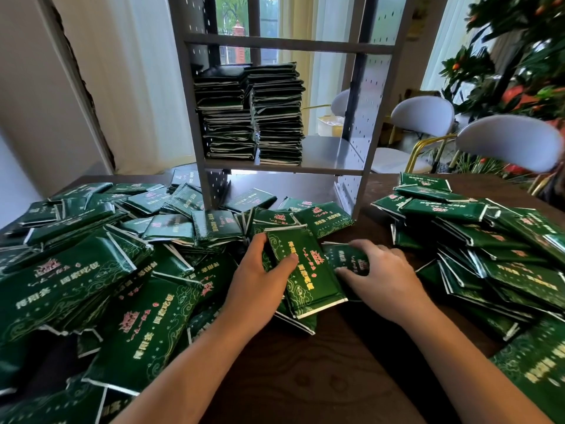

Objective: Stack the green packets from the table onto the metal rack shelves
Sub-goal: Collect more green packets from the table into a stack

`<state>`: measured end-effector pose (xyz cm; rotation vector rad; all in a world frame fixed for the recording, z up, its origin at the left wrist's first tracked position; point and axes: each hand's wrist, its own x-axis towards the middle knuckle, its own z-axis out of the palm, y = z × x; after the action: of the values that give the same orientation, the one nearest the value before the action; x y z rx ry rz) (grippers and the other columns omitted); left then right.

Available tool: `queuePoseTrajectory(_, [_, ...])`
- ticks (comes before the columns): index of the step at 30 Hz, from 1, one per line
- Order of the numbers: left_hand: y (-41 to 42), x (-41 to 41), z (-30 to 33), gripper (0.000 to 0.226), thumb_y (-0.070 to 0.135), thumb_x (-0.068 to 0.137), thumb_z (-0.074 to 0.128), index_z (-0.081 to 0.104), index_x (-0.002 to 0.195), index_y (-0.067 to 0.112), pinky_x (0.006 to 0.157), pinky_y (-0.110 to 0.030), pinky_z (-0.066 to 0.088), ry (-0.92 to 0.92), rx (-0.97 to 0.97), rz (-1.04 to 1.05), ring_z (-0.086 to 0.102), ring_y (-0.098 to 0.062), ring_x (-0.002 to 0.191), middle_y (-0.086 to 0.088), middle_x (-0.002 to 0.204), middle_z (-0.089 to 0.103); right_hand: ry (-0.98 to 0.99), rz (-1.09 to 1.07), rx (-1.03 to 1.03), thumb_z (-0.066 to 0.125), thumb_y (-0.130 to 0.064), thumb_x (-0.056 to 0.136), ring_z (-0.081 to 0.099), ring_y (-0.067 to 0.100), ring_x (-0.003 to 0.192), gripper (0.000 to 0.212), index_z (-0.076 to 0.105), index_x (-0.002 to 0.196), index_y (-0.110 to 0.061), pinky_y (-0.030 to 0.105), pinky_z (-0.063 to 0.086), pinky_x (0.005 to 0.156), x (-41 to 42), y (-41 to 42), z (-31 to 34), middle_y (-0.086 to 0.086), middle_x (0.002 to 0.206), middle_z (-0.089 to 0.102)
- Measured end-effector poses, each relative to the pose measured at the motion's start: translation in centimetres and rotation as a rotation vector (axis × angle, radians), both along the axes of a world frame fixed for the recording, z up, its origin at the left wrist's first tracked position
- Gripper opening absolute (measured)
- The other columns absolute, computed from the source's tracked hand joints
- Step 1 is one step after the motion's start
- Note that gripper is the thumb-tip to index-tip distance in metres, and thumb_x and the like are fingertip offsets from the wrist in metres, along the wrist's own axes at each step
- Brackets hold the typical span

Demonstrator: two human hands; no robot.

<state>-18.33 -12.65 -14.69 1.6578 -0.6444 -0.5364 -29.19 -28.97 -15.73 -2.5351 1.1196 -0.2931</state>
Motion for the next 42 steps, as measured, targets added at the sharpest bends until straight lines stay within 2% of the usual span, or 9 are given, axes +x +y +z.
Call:
queuePoseTrajectory(4, [0.0, -0.5, 0.4, 0.029, 0.022, 0.101, 0.059, 0.039, 0.096, 0.042, 0.050, 0.006, 0.034, -0.006, 0.015, -0.003, 0.044, 0.035, 0.056, 0.035, 0.085, 0.041, -0.281, 0.074, 0.301, 0.077, -0.008, 0.082, 0.057, 0.023, 0.118, 0.077, 0.043, 0.144, -0.040, 0.044, 0.052, 0.099, 0.1, 0.2, 0.3, 0.000, 0.130, 0.057])
queuePoseTrajectory(8, [0.0, -0.2, 0.2, 0.057, 0.026, 0.101, 0.058, 0.031, 0.151, 0.030, 0.051, 0.007, 0.032, -0.017, -0.014, 0.049, 0.041, 0.035, 0.055, 0.036, 0.094, 0.040, -0.456, 0.023, 0.346, 0.064, 0.013, 0.075, 0.060, 0.019, 0.103, 0.083, 0.047, 0.138, -0.037, 0.045, 0.059, 0.083, 0.2, -0.1, 0.2, -0.003, 0.112, 0.054])
queuePoseTrajectory(13, [0.0, 0.2, -0.3, 0.054, 0.030, 0.102, 0.057, 0.031, 0.149, 0.032, 0.068, 0.002, 0.034, -0.063, 0.005, 0.153, 0.049, 0.025, 0.070, 0.027, 0.107, 0.046, -0.716, 0.071, 0.477, 0.066, 0.017, 0.079, 0.066, 0.015, 0.090, 0.063, 0.061, 0.121, -0.031, 0.032, 0.061, 0.070, 0.1, 0.1, 0.5, 0.002, 0.101, 0.063])
queuePoseTrajectory(16, [-0.1, 0.5, -0.4, 0.061, 0.033, 0.101, 0.057, 0.026, 0.154, 0.030, 0.088, -0.021, 0.035, -0.095, 0.015, 0.178, 0.049, 0.007, 0.096, 0.026, 0.121, 0.045, -0.840, 0.103, 0.603, 0.065, 0.020, 0.079, 0.066, 0.016, 0.086, 0.058, 0.065, 0.110, -0.028, 0.022, 0.056, 0.062, 0.2, 0.1, 0.9, 0.006, 0.098, 0.065])
queuePoseTrajectory(19, [-0.2, 0.5, -0.4, 0.057, 0.032, 0.102, 0.056, 0.028, 0.151, 0.030, 0.085, -0.019, 0.033, -0.101, 0.038, 0.177, 0.042, 0.017, 0.079, 0.027, 0.116, 0.049, -0.885, 0.092, 0.696, 0.064, 0.023, 0.077, 0.069, 0.014, 0.079, 0.057, 0.067, 0.110, -0.024, 0.023, 0.056, 0.061, 0.1, 0.0, 1.0, 0.010, 0.096, 0.065])
queuePoseTrajectory(24, [-0.3, 0.9, -0.8, 0.071, 0.037, 0.102, 0.054, 0.014, 0.159, 0.027, 0.103, -0.026, 0.024, -0.145, 0.074, 0.243, 0.030, -0.017, 0.146, 0.004, 0.163, 0.025, -0.983, 0.042, 0.790, 0.060, 0.024, 0.076, 0.068, 0.014, 0.077, 0.053, 0.068, 0.105, -0.019, 0.022, 0.055, 0.061, 0.1, -0.4, 0.9, 0.006, 0.087, 0.066])
queuePoseTrajectory(35, [-0.4, 1.0, -1.2, 0.069, 0.035, 0.103, 0.053, 0.013, 0.159, 0.026, 0.103, -0.028, 0.024, -0.187, 0.044, 0.297, 0.027, -0.021, 0.148, 0.003, 0.164, 0.022, -1.048, 0.057, 0.920, 0.056, 0.028, 0.073, 0.068, 0.015, 0.072, 0.051, 0.068, 0.103, -0.011, 0.026, 0.054, 0.067, 0.1, -0.5, 0.9, 0.003, 0.076, 0.067])
queuePoseTrajectory(39, [-0.2, 0.6, -1.0, 0.059, 0.032, 0.103, 0.053, 0.023, 0.154, 0.022, 0.095, -0.022, 0.025, -0.278, -0.040, 0.364, 0.033, 0.001, 0.114, 0.013, 0.141, 0.034, -1.068, 0.047, 0.938, 0.055, 0.027, 0.073, 0.068, 0.020, 0.077, 0.051, 0.068, 0.105, -0.010, 0.034, 0.056, 0.077, 0.1, -0.5, 0.9, 0.005, 0.078, 0.068])
queuePoseTrajectory(42, [-0.1, 0.8, -0.9, 0.051, 0.032, 0.102, 0.054, 0.031, 0.147, 0.023, 0.092, -0.023, 0.035, -0.328, -0.031, 0.373, 0.042, -0.003, 0.119, 0.021, 0.139, 0.032, -1.086, 0.058, 0.988, 0.056, 0.027, 0.073, 0.068, 0.023, 0.081, 0.051, 0.068, 0.107, -0.010, 0.038, 0.055, 0.082, 0.1, -0.5, 1.0, 0.004, 0.077, 0.069])
